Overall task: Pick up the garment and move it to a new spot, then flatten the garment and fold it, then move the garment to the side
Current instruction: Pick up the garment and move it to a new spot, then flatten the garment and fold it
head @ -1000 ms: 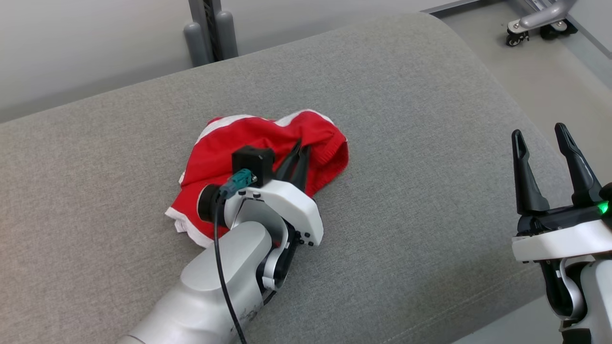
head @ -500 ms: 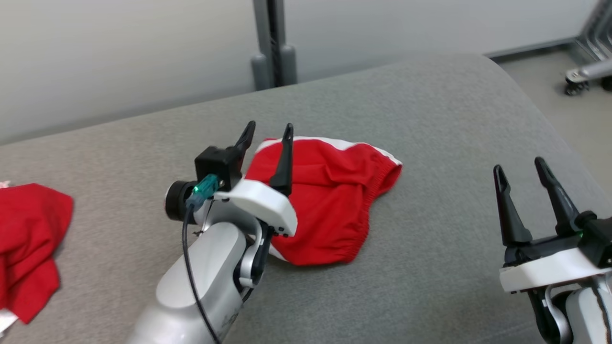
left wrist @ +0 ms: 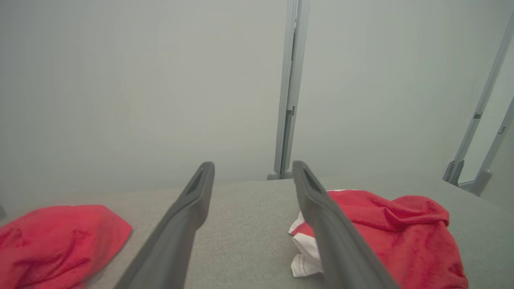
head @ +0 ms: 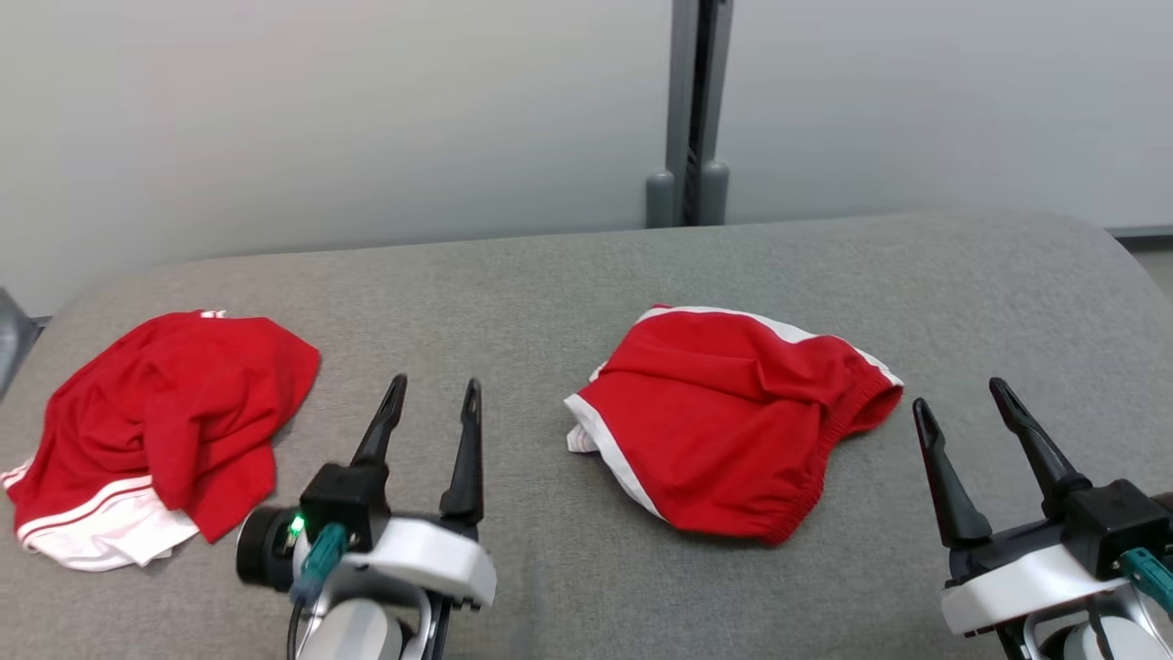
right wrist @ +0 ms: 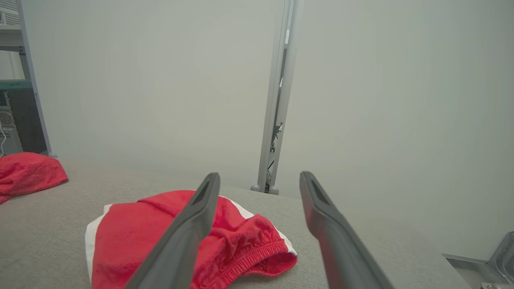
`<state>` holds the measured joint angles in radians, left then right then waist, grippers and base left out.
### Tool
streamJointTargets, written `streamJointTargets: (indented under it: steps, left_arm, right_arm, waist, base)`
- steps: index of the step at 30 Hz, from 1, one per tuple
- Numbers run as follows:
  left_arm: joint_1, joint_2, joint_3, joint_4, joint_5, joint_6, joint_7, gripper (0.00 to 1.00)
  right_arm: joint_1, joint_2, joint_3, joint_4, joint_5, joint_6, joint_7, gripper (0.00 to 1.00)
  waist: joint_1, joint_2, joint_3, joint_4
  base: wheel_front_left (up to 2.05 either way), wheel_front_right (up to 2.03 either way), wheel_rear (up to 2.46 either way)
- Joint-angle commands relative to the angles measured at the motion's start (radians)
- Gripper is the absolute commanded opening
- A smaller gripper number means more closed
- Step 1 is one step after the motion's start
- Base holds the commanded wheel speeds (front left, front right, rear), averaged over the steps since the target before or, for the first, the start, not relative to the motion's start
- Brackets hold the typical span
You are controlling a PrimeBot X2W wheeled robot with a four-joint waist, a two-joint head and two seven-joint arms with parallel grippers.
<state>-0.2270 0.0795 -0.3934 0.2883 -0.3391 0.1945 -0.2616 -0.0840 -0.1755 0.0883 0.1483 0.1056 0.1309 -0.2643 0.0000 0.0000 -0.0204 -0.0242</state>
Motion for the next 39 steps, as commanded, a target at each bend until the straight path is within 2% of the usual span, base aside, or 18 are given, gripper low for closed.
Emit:
streamJointTargets:
  steps: [1, 4, 9, 20, 39]
  left_arm:
    - [0.034, -0.004, 0.024, -0.023, 0.027, 0.000, -0.003, 1.00]
    - [0.106, -0.017, 0.076, -0.062, 0.048, -0.003, -0.003, 1.00]
    - [0.176, -0.027, 0.109, -0.108, 0.089, -0.026, -0.003, 1.00]
    - [0.227, -0.027, 0.092, -0.157, 0.053, 0.000, -0.003, 1.00]
    - [0.226, -0.027, 0.075, -0.139, 0.042, 0.011, -0.003, 1.00]
  right_arm:
    - [0.012, 0.000, -0.004, -0.002, -0.008, 0.000, 0.000, 1.00]
    - [0.023, 0.011, -0.005, 0.000, -0.011, 0.000, 0.000, 1.00]
    - [0.031, 0.016, -0.003, 0.003, -0.006, 0.000, 0.000, 1.00]
    - [0.024, 0.015, -0.002, 0.010, 0.003, 0.000, 0.000, 1.00]
    - [0.017, 0.015, 0.016, 0.023, 0.008, 0.000, 0.000, 1.00]
  waist:
    - [0.0000, 0.0000, -0.019, 0.023]
    - [0.0000, 0.0000, -0.026, 0.033]
    - [0.0000, 0.0000, -0.032, 0.045]
    - [0.0000, 0.0000, -0.029, 0.045]
    - [0.0000, 0.0000, -0.027, 0.043]
  base:
    - [0.00, 0.00, 0.00]
    - [0.00, 0.00, 0.00]
    - [0.00, 0.00, 0.00]
    - [0.00, 0.00, 0.00]
    - [0.00, 0.00, 0.00]
